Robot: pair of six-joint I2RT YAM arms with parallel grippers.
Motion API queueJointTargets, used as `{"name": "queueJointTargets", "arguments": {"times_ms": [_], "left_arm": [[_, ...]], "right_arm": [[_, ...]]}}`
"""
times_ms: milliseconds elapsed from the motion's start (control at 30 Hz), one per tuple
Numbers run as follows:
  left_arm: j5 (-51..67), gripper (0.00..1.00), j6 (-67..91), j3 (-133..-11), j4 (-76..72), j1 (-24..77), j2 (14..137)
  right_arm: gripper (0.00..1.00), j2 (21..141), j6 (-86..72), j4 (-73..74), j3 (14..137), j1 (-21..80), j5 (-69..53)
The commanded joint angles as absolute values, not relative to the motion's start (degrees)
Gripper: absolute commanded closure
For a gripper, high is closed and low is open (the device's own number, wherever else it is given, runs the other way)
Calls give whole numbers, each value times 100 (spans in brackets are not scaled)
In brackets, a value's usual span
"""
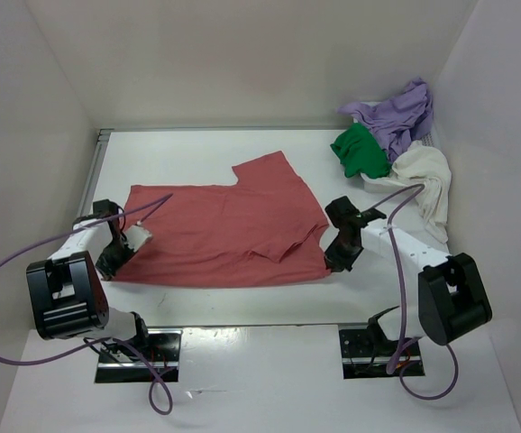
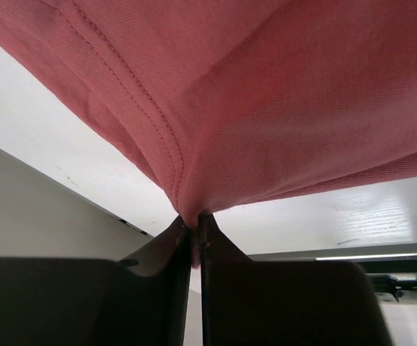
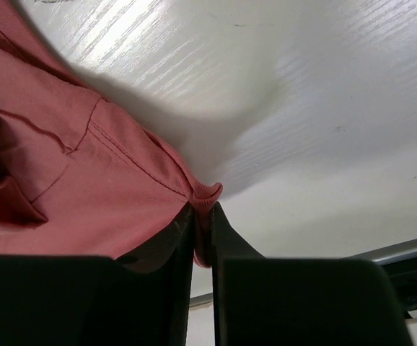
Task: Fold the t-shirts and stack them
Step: Fold the flattened tshirt in 1/3 of the way
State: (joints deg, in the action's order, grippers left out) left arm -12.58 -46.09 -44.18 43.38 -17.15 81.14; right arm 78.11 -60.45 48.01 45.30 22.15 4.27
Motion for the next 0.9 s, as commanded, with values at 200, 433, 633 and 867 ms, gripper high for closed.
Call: {"name": "queueJointTargets", "arguments": {"times_ms": [200, 433, 633, 867], "left_arm": [[-2098, 54, -4290, -4140, 4387, -1784, 7972], [-2961, 47, -4772, -4595, 3885, -2538, 7919], [-2796, 47, -4983, -6150, 3858, -1693, 7761], [-2087, 41, -4747, -7109, 3972, 2057, 7874]], "right_arm": [[55, 7454, -6354, 5256, 4491, 2303, 720], [58, 6848, -6618, 5695, 4860, 2470, 1158], [80, 6723, -6126, 4599, 4923, 2470, 881], [100, 8390, -5897, 3393, 4641, 2470, 360]]}}
